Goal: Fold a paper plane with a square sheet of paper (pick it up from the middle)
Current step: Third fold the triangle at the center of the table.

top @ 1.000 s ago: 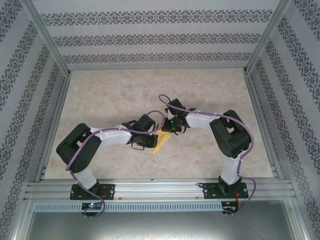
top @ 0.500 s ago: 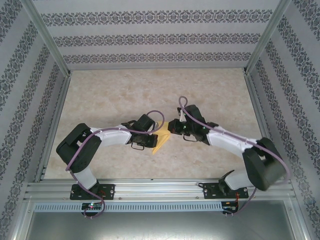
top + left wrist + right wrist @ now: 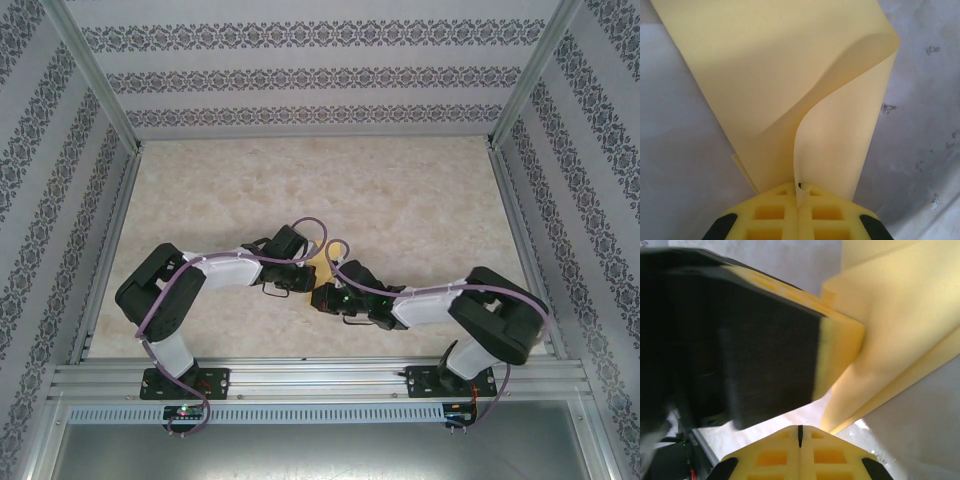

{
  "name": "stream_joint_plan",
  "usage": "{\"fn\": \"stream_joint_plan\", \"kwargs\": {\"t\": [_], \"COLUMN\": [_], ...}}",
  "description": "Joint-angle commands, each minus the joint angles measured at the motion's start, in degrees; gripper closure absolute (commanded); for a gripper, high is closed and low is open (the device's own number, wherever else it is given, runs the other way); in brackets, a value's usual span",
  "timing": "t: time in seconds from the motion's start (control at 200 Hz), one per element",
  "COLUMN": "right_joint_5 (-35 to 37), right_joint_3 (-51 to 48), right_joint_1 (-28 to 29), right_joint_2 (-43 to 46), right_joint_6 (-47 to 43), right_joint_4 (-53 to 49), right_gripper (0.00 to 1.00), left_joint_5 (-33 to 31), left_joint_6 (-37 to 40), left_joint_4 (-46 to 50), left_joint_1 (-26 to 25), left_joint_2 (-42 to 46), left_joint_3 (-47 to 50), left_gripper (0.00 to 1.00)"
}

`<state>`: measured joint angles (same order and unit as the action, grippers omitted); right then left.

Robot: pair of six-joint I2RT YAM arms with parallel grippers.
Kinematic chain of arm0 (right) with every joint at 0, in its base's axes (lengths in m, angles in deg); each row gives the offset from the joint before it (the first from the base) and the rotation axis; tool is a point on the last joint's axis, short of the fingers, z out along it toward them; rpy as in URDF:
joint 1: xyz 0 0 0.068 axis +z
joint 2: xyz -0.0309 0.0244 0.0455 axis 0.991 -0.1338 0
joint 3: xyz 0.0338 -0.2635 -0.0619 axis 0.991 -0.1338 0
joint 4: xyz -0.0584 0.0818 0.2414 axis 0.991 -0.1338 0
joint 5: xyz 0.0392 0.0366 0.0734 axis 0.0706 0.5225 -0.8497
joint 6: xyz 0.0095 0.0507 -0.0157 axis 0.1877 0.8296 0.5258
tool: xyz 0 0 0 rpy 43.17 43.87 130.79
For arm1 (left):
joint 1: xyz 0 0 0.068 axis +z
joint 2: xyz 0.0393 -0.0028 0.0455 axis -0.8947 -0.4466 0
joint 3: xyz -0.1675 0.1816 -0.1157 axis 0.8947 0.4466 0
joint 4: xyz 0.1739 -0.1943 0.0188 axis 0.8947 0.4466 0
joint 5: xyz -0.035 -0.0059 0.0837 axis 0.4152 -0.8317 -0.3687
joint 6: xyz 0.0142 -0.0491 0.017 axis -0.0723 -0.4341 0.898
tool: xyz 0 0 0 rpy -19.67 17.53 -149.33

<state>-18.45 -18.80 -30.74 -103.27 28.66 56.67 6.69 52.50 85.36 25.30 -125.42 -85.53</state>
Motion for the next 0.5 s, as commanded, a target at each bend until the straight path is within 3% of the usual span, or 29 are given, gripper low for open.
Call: {"fn": "stream_joint_plan", "kwargs": {"t": [0.0,0.495], "right_joint_5": [0.29,0.81], "right_joint_3": [0.77,0.77], "right_joint_1": [0.64,0.19], "right_joint_2": [-2.69,-9.85], "right_joint_6": [2.87,4.39], "right_joint_4": [7.73,9.68], "right_gripper": [1.00,1.00], "left_joint_5": [-2.59,-2.70], "left_joint_6": [0.67,1.05], "left_joint_4": [3.59,3.87], "left_joint_1": [0.86,0.91], "left_joint_2": [-3.43,-4.03], "left_joint_3": [2.13,1.80], "left_gripper": [0.97,0.97]}}
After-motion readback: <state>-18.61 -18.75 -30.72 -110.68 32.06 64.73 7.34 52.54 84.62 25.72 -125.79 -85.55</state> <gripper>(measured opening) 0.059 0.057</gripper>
